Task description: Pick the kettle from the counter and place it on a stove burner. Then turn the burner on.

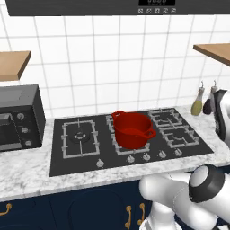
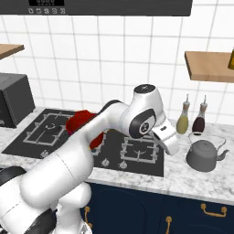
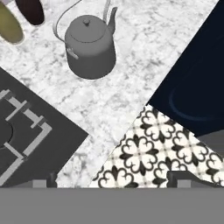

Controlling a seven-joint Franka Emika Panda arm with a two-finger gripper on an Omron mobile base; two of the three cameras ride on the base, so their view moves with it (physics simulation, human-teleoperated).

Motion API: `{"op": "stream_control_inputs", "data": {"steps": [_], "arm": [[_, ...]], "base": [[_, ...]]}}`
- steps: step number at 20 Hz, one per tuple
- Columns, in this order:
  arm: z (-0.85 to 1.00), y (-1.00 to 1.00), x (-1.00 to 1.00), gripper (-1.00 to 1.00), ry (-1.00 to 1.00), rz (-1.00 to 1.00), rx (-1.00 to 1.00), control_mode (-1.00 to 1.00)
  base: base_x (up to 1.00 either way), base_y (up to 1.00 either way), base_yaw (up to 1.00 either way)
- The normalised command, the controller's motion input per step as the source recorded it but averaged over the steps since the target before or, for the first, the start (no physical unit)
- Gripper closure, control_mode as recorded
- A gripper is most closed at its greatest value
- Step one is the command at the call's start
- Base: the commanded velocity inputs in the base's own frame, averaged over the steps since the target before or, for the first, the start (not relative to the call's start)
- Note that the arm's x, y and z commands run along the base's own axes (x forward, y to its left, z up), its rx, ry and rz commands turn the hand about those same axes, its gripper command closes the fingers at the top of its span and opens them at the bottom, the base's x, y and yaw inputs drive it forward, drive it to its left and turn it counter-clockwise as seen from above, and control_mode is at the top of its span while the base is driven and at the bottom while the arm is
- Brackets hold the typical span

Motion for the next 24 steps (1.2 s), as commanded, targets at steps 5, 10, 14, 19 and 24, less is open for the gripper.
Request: {"op": "stream_control_inputs", "data": {"steps": [5,10,14,19,24], "arm": [[-0.1,-0.31,0.4,-1.0,0.01,-0.29,0.0,-1.0],[-0.08,-0.41,0.42,-1.0,0.04,-0.11,0.0,-1.0],[-0.08,-0.11,0.51,-1.0,0.02,0.0,0.0,-1.0],[-0.08,-0.18,0.5,-1.0,0.0,0.0,0.0,-1.0],[-0.08,-0.39,0.25,-1.0,0.0,0.0,0.0,-1.0]], "base": [[0.0,0.0,0.0],[0.0,0.0,0.0],[0.0,0.0,0.0],[0.0,0.0,0.0],[0.0,0.0,0.0]]}}
